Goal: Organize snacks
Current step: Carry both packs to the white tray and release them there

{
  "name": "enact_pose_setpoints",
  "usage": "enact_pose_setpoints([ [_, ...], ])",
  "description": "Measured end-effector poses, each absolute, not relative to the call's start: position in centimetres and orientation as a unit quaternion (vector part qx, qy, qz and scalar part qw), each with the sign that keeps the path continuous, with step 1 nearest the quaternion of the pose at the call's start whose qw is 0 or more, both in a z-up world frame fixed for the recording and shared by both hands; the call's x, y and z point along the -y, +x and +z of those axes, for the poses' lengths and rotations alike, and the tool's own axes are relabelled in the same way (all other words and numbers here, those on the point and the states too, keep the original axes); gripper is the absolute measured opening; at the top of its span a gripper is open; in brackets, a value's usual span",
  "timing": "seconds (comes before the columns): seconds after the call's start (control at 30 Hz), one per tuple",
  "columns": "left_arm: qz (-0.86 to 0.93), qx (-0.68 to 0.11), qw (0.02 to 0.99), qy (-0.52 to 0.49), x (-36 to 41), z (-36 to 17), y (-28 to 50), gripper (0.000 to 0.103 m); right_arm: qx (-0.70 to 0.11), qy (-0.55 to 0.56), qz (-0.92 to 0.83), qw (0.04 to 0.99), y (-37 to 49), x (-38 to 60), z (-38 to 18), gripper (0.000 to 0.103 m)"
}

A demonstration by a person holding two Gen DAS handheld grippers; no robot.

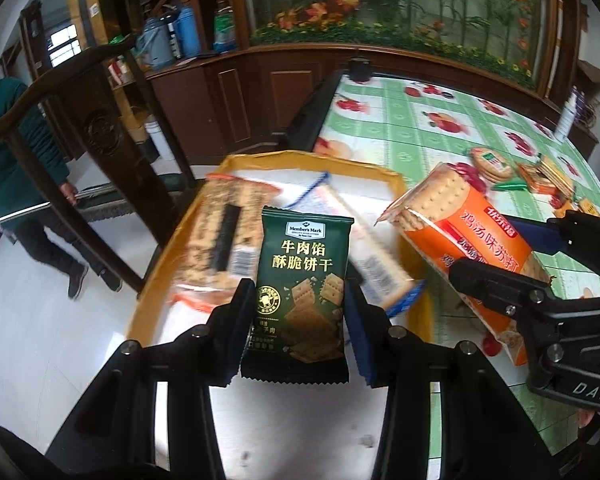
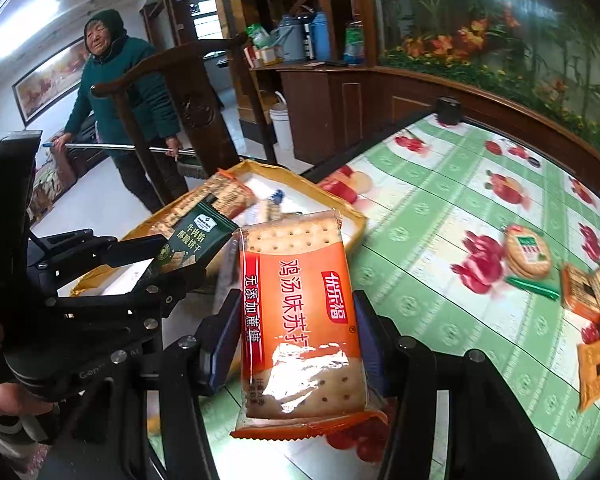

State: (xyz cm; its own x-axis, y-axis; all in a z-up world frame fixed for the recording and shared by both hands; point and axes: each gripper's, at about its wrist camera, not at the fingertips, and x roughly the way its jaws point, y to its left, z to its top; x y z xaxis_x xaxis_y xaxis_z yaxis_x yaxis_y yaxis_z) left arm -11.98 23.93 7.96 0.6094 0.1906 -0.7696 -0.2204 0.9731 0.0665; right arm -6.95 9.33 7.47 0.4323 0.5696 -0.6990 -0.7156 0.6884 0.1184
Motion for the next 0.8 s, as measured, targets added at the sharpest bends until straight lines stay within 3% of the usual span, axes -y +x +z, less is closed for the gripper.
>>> enact_pose_setpoints([
  [0.8, 0.173, -0.457, 0.872, 0.002, -28.3, 4.1, -15.2, 0.047, -0.411, -0.122, 0.433, 0.793, -9.0, -17.2, 4.2, 0.054],
])
